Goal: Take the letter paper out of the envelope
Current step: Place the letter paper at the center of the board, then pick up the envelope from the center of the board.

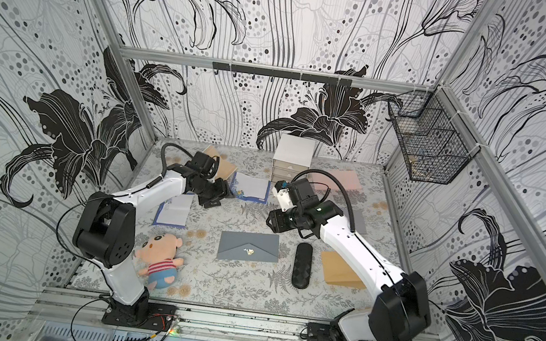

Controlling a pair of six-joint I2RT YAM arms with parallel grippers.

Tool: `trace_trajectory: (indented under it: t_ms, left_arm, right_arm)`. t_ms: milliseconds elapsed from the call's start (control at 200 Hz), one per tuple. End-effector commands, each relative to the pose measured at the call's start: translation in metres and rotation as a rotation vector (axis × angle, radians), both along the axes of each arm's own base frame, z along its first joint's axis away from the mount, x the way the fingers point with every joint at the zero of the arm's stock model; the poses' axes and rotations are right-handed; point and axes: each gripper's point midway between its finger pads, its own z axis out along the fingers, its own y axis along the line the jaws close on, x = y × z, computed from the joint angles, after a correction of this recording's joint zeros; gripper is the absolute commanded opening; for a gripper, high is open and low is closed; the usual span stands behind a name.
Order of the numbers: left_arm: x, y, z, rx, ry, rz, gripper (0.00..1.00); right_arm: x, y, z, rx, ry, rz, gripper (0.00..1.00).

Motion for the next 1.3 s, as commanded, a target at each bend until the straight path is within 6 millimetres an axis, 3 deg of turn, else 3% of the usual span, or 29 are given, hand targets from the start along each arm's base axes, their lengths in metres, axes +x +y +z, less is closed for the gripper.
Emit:
trace_trajectory:
  t_ms: [0,110,225,455,861,1296]
  left_arm:
    - [-0.026,-0.016,0.004,-0.100,0.079,0.117,0.64]
    - [-0.049,-0.028,-0.007,-0.128,0.099,0.103,0.61]
    - [-0.074,-0.028,-0.024,-0.116,0.158,0.110,0.60]
    - [-0.095,-0.024,-0.037,-0.118,0.175,0.104,0.60]
    - [-0.105,-0.018,-0.032,-0.057,0.184,0.034,0.60]
    - [-0.101,-0.028,-0.030,-0.101,0.172,-0.007,0.59]
  right_arm:
    - [-0.026,0.016,-0.022,0.035,0.147,0.171,0.57]
    - [-0.025,0.031,-0.051,0.032,0.250,0.253,0.56]
    - [-0.016,0.041,-0.075,0.010,0.281,0.321,0.54]
    - [-0.009,0.056,-0.105,0.027,0.317,0.441,0.54]
    - [-0.025,0.074,-0.117,0.151,0.443,0.529,0.53]
    - [-0.034,0.074,-0.127,0.174,0.516,0.535,0.42]
